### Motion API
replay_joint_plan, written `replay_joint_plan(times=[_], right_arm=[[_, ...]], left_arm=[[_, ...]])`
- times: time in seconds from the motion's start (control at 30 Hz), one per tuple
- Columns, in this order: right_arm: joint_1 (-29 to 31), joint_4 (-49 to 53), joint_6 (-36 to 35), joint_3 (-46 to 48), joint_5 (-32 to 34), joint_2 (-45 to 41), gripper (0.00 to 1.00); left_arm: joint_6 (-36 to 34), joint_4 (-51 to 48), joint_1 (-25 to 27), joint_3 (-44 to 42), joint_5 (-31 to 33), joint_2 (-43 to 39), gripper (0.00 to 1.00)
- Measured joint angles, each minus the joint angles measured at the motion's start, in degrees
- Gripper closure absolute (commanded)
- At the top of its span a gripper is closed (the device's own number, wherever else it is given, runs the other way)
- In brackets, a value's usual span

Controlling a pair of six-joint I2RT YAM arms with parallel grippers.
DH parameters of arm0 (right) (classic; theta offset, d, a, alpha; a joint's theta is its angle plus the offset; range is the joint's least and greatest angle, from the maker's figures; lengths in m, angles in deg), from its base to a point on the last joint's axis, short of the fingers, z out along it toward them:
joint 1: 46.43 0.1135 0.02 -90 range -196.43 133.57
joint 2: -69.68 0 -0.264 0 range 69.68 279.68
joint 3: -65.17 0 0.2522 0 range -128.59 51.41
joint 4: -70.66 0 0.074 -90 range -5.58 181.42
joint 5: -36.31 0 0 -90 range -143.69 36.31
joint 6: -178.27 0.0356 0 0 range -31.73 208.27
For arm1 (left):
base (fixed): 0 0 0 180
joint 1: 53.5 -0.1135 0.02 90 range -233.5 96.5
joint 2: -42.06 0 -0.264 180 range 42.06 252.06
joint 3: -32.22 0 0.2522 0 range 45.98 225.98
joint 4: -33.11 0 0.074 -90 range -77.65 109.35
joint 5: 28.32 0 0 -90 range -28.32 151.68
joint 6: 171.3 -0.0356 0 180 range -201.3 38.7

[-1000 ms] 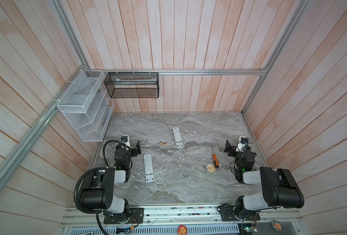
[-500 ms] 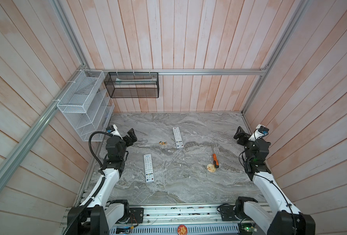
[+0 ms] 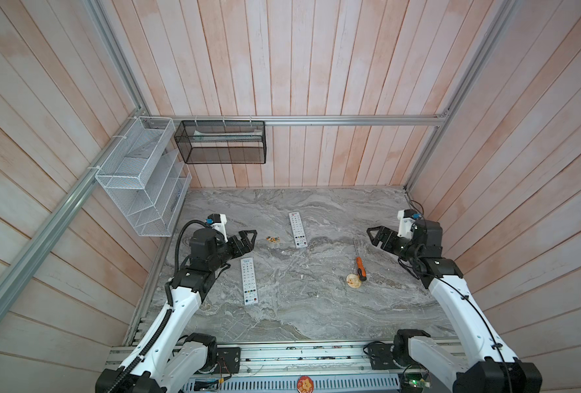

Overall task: Unload the batteries from the remote control
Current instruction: 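Raise both arms and reach the right gripper toward the farther white remote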

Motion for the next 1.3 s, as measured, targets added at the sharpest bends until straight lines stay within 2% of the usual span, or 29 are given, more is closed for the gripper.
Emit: replay_joint_plan(times=[0.2, 0.43, 0.77, 1.13, 1.3], right_arm=[[11.54, 6.16, -1.05, -3.37, 2.36, 6.14, 0.06], [18.86, 8.24, -1.57, -8.83, 5.95, 12.2, 0.06], [20.59, 7.98, -2.62, -10.97, 6.34, 19.74, 0.06], [20.61, 4.85, -5.49, -12.15, 5.84, 24.68, 0.06], [20.61, 4.46, -6.67, -14.49, 5.35, 28.41, 0.06]], left_arm=[[1.9, -1.62, 6.6, -0.57, -0.28, 1.33, 0.0], [2.93, -2.05, 9.31, -0.5, -0.57, 5.62, 0.0], [1.68, -4.55, 9.33, 3.08, -4.11, 12.85, 0.0], [1.66, -3.72, 9.33, 0.42, -7.54, 12.66, 0.0], [1.62, -2.03, 9.33, -0.31, -9.14, 15.28, 0.0]])
